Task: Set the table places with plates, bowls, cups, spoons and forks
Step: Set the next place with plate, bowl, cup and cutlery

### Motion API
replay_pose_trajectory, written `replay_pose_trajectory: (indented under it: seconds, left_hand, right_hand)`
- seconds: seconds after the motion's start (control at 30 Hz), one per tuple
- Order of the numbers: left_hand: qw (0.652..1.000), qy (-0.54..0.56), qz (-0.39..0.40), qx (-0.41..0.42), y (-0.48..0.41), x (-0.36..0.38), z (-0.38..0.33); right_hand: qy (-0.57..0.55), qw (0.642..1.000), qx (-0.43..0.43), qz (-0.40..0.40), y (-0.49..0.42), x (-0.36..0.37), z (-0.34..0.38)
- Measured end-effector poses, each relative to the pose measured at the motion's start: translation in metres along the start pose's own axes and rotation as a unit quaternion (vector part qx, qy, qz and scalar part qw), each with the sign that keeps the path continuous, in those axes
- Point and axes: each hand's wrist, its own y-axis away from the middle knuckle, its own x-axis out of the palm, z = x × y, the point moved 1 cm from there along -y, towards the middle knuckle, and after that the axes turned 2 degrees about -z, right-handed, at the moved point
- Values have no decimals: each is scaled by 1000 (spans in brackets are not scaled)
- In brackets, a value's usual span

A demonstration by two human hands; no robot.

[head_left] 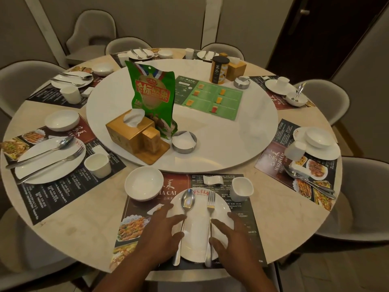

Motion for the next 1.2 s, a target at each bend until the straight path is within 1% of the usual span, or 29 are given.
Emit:
replay_pose_trajectory:
  seconds: [0.1,0.27,0.5,0.87,1.07,1.2]
  left_hand:
    - [1000,-1,-7,-4,2,2,-1]
    - [999,6,-21,-23,6,9,-3]
    - [997,13,-54,-46,13,15,-10]
    - [997,-5,-34,-72,12,11,-14]
    - [997,-5,-34,-68,13,8,-13]
    - [998,-27,-22,-61,14,9,-15]
  right_hand:
    - [20,1000,-11,19,-2,1,0]
    - [5,999,-16,44,-9,-4,1]
    - [22,995,-54,75,-27,-17,-3]
    - [23,994,-68,80,-26,-18,-8]
    - [21,995,-58,78,-25,-18,-4]
    - [19,995,-59,76,-25,-18,-3]
